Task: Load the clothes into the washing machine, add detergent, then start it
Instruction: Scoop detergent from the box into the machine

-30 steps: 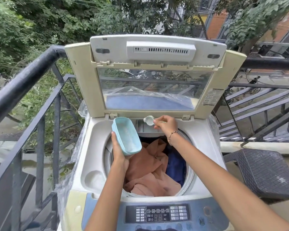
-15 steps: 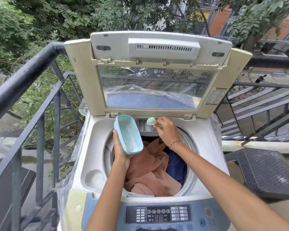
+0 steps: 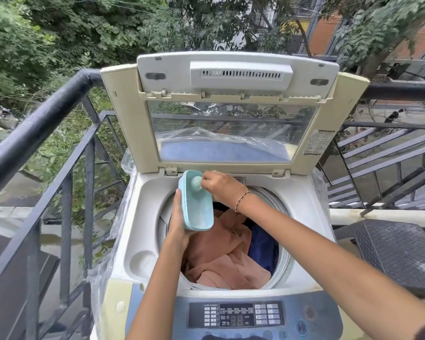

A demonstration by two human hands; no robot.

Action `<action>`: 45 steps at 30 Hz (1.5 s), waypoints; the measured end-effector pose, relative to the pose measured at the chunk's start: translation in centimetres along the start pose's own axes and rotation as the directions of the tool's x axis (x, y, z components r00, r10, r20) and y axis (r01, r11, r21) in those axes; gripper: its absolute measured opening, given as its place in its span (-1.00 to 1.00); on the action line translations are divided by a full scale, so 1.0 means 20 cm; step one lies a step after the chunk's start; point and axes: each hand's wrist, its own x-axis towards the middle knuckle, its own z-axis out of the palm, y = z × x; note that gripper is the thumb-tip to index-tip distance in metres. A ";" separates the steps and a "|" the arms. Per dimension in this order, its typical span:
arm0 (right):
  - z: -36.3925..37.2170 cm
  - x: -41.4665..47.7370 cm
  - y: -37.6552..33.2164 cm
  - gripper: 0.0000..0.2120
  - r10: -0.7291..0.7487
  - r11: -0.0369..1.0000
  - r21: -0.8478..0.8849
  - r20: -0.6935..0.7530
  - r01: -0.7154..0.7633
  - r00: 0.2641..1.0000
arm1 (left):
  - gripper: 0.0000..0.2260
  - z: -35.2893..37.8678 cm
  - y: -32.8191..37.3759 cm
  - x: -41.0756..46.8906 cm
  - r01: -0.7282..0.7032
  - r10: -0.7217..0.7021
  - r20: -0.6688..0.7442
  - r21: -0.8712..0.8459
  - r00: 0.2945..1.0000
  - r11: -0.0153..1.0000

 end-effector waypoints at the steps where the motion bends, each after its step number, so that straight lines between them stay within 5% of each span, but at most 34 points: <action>1: 0.00 -0.01 0.01 -0.84 0.001 1.000 -0.015 0.017 -0.001 1.000 | -0.47 -0.01 0.01 0.00 -0.025 0.025 0.011 0.000 1.000 1.000; 8: -0.02 -0.11 -0.03 -0.84 -0.068 0.997 -0.012 0.117 0.070 0.991 | -0.52 0.00 0.02 -0.02 -0.119 0.117 0.079 0.017 0.990 0.993; 14: -0.10 -0.09 -0.03 -0.85 0.030 0.998 0.051 -0.024 -0.029 0.999 | -0.53 0.03 0.05 -0.03 -0.199 0.194 0.120 0.039 0.974 0.979; 23: -0.04 -0.22 -0.21 -0.85 -0.060 0.995 0.090 0.094 0.051 0.994 | -0.45 0.00 0.09 -0.01 -0.178 0.170 0.112 0.063 0.979 0.982; 36: -0.08 -0.19 -0.23 -0.93 0.077 0.941 0.336 -0.118 -0.034 0.990 | -0.42 0.05 0.15 -0.01 -0.180 0.183 0.133 -0.037 0.974 0.983; 40: -0.07 -0.19 -0.20 -0.89 -0.010 0.967 0.254 -0.026 0.016 1.000 | -0.40 0.06 0.15 -0.02 -0.169 0.172 0.125 -0.039 0.977 0.985; 43: -0.06 -0.21 -0.16 -0.93 0.179 0.905 0.406 -0.098 -0.125 0.979 | -0.35 0.05 0.15 -0.02 -0.196 0.203 0.115 -0.063 0.972 0.979; 45: -0.05 -0.23 -0.15 -0.94 0.469 0.710 0.645 -0.133 -0.283 0.873 | -0.34 0.05 0.16 -0.02 -0.225 0.230 0.092 -0.064 0.969 0.972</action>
